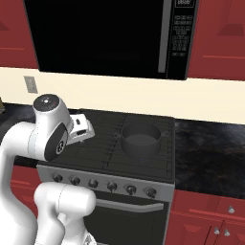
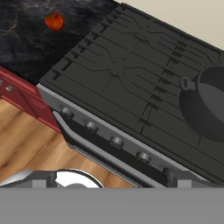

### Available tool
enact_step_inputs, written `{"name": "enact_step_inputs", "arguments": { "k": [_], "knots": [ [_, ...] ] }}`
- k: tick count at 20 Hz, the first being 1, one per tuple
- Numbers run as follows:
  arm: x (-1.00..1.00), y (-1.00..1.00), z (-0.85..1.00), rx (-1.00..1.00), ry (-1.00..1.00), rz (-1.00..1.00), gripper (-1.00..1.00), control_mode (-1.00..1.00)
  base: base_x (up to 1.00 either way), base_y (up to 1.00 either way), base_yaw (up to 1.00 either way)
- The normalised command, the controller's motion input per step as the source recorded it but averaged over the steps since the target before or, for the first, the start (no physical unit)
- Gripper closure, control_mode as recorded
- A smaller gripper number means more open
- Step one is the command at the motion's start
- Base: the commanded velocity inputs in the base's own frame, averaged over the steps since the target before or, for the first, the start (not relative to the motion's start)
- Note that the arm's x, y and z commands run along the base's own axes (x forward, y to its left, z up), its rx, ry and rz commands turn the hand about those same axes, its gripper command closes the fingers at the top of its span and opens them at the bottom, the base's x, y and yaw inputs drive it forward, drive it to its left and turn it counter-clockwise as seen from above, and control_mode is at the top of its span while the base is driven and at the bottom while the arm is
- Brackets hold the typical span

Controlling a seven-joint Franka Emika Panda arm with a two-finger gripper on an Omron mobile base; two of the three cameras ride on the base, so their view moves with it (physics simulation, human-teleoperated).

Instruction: Turn on the burner for the pot on the stove. Wait thirty seconds for the pot to heat up. Then add the tomato to the pot.

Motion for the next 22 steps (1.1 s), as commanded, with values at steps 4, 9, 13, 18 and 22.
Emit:
{"name": "enact_step_inputs", "arguments": {
  "k": [4, 9, 13, 18, 22],
  "knots": [
    [0.0, 0.0, 0.0, 0.0, 0.0, 0.0, -1.0, -1.0, 0.0, 0.0, 0.0],
    [0.0, 0.0, 0.0, 0.0, 0.0, 0.0, -1.0, -1.0, 0.0, 0.0, 0.0],
    [0.0, 0.0, 0.0, 0.0, 0.0, 0.0, -1.0, -1.0, 0.0, 0.0, 0.0],
    [0.0, 0.0, 0.0, 0.0, 0.0, 0.0, -1.0, -1.0, 0.0, 0.0, 0.0],
    [0.0, 0.0, 0.0, 0.0, 0.0, 0.0, -1.0, -1.0, 0.0, 0.0, 0.0]
  ]
}}
